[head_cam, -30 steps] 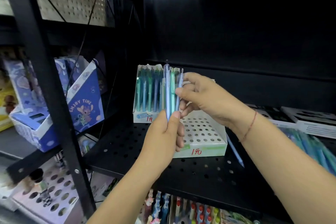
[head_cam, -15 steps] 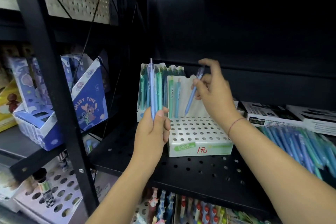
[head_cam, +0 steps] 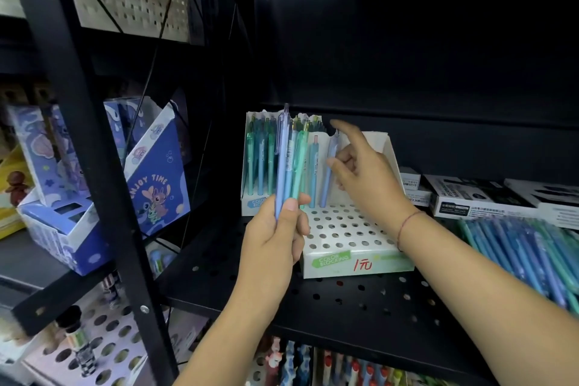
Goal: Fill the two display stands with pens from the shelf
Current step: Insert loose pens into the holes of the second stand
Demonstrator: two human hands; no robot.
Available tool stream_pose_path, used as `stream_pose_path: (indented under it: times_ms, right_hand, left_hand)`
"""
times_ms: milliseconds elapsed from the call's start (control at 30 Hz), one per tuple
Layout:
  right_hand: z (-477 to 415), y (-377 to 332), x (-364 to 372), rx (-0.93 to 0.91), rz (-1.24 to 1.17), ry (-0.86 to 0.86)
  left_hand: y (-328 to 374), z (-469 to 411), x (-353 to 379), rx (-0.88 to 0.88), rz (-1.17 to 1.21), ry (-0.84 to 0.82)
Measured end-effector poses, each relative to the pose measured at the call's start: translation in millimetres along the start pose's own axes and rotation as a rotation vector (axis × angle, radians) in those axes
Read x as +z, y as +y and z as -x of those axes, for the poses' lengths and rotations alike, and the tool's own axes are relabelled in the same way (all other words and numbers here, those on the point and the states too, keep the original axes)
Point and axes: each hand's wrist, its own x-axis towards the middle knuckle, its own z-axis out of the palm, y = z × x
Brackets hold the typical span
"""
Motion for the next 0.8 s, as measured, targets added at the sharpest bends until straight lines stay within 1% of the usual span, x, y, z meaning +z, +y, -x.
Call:
stream_pose_path:
  times_ms: [233,300,333,367,433,467,567,633,700,733,800]
  right_hand:
    - [1,-6,-2,0.003,0.074,-0.025]
    - [3,-13,-4,-0.014,0.049,0.033]
    - [5,-19,-6,-0.011,-0.05,0.061]
    - [7,-26,-8,-0.001,-0.2,0.066]
    - [11,-40,-12,0.046,-0.503,-0.008]
    - [13,-45,-13,0.074,-0.589,-0.071]
    - [17,-50,-10,0.093,-0.645,-0.247]
    - [17,-50,-8,0.081,-0.657,-0.286]
    - [16,-52,-10,0.075,-0.668,-0.252]
    - [13,-52,-13,0.08,-0.679,-0.199]
    - [7,-48,-23,0.089,-0.699,-0.01]
  left_hand:
    - [-1,0,-1,-0.001,-0.021,-0.029]
    - [-1,0,-1,0.003,-0.025,-0.038]
    - [-1,-1,-1,0.005,-0.027,-0.04]
    - [-2,-1,-2,0.007,-0.031,-0.041]
    - [-2,-1,-2,0.013,-0.04,-0.043]
    - [-2,-1,-2,0.018,-0.046,-0.045]
    - [-3,-2,-2,0.02,-0.067,-0.061]
    - [-4,-1,-3,0.007,-0.073,-0.063]
    - [-6,-1,-5,0.001,-0.07,-0.054]
    - [-7,-1,-6,-0.001,-0.07,-0.045]
    - [-8,-2,-7,-0.014,-0.057,-0.029]
